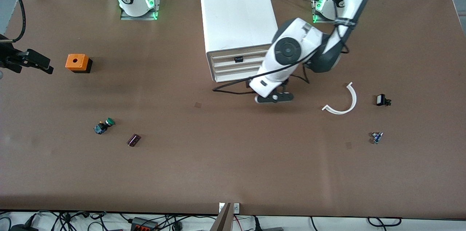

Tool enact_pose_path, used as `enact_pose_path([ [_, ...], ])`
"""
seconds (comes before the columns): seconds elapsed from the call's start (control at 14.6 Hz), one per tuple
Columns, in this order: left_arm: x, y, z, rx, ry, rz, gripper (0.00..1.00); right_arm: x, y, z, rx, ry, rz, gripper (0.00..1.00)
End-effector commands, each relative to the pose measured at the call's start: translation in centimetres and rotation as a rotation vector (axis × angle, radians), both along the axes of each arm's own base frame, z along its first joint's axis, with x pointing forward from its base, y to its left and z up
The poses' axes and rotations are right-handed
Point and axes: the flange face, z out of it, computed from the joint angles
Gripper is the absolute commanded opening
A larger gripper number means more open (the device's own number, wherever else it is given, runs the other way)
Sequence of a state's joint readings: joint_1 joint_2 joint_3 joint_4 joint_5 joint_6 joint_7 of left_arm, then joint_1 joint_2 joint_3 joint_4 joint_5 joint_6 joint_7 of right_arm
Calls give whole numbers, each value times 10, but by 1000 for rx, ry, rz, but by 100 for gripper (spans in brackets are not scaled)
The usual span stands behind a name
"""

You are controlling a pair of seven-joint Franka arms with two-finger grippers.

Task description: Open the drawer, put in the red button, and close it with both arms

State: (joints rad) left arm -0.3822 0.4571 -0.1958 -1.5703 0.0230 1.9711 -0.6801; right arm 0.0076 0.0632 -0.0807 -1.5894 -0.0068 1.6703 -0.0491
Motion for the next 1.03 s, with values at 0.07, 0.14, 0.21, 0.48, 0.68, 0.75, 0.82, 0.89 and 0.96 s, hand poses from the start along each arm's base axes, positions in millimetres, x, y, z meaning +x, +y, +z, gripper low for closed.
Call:
enact_pose_path([
  [0.07, 35, 59, 63, 123, -23, -101, 100, 2, 2, 5, -12, -4, 17, 100],
  [0.14, 46, 83, 79, 126, -11, -107, 100, 1, -4, 7, -11, -7, 8, 100],
  [0.21, 57, 112, 96, 125, 0, -107, 100, 2, -7, 7, -10, -8, 2, 100],
  [0.48, 52, 190, 164, 57, 46, -193, 100, 3, 0, 5, -6, -5, 15, 100],
  [0.68, 36, 241, 193, 45, 52, -276, 100, 2, -2, 7, -6, -8, 12, 100],
  [0.75, 27, 256, 197, 51, 55, -306, 100, 1, 0, 8, -6, -9, 15, 100],
  [0.82, 17, 272, 195, 54, 56, -321, 100, 0, 1, 10, -6, -12, 18, 100],
  [0.89, 8, 283, 191, 41, 18, -327, 100, 0, 1, 11, -7, -14, 18, 100],
  [0.96, 0, 291, 183, 28, -19, -320, 100, -1, 1, 11, -6, -12, 18, 100],
])
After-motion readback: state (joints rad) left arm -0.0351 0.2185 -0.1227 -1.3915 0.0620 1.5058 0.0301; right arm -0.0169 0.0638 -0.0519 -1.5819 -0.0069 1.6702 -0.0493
